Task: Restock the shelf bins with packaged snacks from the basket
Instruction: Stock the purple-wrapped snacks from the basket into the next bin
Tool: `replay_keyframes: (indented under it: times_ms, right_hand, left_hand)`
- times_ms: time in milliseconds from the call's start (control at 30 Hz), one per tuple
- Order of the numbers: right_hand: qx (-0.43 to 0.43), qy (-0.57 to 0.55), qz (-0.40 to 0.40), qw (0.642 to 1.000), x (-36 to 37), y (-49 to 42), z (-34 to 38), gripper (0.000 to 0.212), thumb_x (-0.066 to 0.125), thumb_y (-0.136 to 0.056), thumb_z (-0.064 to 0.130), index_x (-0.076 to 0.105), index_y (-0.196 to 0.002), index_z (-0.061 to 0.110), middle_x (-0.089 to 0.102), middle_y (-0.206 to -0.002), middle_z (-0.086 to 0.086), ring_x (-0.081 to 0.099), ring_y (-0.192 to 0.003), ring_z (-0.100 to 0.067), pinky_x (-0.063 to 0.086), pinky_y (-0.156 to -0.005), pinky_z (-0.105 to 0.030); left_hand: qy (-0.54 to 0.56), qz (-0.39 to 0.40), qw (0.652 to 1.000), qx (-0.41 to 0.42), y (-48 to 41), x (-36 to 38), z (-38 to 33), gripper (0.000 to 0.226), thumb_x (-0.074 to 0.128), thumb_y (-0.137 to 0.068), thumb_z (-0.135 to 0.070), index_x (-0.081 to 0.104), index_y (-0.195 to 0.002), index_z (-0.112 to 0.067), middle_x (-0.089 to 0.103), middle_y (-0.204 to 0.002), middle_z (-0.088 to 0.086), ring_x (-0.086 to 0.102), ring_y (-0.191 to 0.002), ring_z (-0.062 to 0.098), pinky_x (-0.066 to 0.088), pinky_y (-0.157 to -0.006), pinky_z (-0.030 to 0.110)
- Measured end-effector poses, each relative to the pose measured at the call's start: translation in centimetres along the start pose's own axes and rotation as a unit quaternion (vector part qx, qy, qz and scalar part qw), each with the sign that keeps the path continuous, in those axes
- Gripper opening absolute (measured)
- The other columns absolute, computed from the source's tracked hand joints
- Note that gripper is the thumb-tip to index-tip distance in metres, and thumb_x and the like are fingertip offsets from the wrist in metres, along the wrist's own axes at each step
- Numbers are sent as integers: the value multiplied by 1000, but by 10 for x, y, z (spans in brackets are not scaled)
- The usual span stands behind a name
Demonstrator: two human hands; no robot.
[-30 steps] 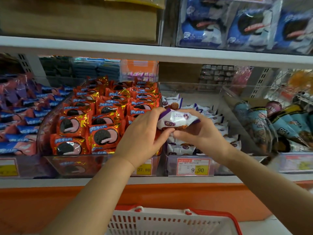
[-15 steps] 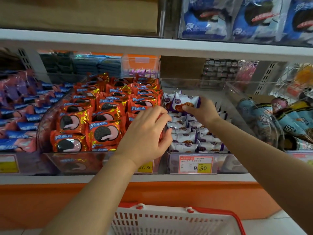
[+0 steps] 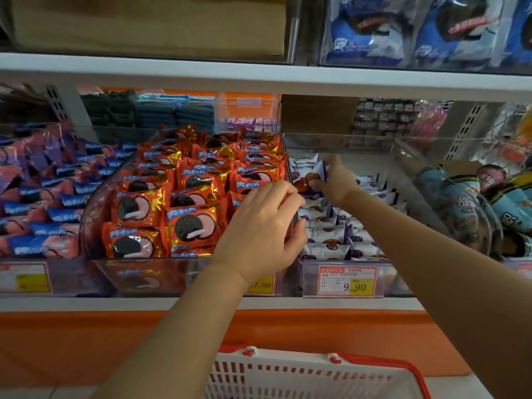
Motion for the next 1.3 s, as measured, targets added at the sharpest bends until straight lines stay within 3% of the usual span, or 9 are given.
replay_keyframes:
  times_ms: [133,300,433,567,667,833,967,1167,1300]
  right_hand:
    - [14,-39,-32,999,3,4,1,46,56,-93,6,28,-130,1,54,-120,-28,55,-109,-39,47,-90,-44]
    - [-21,24,-5,999,7,6,3,45,54,-95,10,31,-133,10,54,-109,-21,56,-99,-33,44,-78,-38]
    - [-59,138,-14,989,7,5,10,44,55,-94,11,39,-134,9,35,-135,-19,39,-125,-34,38,-101,-39]
    - [-136,204,-96,965,-7,15,26,40,62,-90,17,47,-126,10,40,-129,-15,41,-121,-31,40,-97,-38]
    - [-165,191,-61,966,-2,23,27,32,60,-91,15,53,-122,12,49,-125,-10,52,-113,-28,47,-90,-40]
    - [-178,175,30,968,2,41,22,40,52,-95,13,47,-134,13,51,-132,-10,52,-118,-28,43,-99,-37]
    - [-209,134,26,968,-15,76,24,35,48,-98,17,49,-133,16,52,-131,-5,53,-115,-23,44,-97,-34]
    - [-407,209,19,889,-29,167,31,31,35,-98,24,59,-114,13,63,-109,-2,64,-92,-17,58,-71,-34]
    - [-471,229,27,851,-26,201,12,30,40,-91,13,53,-119,13,61,-114,-5,57,-108,-19,49,-90,-28]
  left_hand:
    - [5,1,1000,-2,1,0,0,32,42,-88,-27,64,-102,-7,58,-102,8,55,-95,22,41,-82,31]
    - [10,-3,1000,0,1,-1,0,31,42,-88,-26,64,-100,-7,58,-101,7,56,-94,22,40,-81,30]
    - [13,1,1000,-3,1,-1,0,32,42,-88,-27,64,-101,-8,58,-101,7,56,-94,21,44,-81,32]
    - [15,0,1000,-1,1,-1,0,31,42,-88,-26,64,-100,-7,58,-100,8,56,-93,22,43,-80,32]
    - [16,2,1000,-1,1,0,0,31,42,-88,-27,64,-100,-7,58,-101,8,56,-93,22,45,-80,33]
    - [0,6,1000,2,1,-1,-2,32,41,-88,-27,63,-102,-8,59,-102,7,56,-95,21,47,-80,33]
    - [-14,16,1000,3,1,0,-4,34,39,-89,-27,63,-102,-8,60,-103,7,56,-97,22,49,-82,36]
    - [-41,29,999,2,3,0,-7,35,35,-91,-27,63,-101,-8,58,-108,11,57,-99,26,49,-82,38]
    - [-109,24,994,-15,8,3,-17,23,50,-88,-15,63,-102,-3,59,-115,20,58,-107,36,50,-88,45]
Point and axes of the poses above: each hand's wrist, its own y-axis away from the middle knuckle, its own x-axis out of the palm, z = x × y, the point moved 9 cm from there along -y, towards the middle knuckle
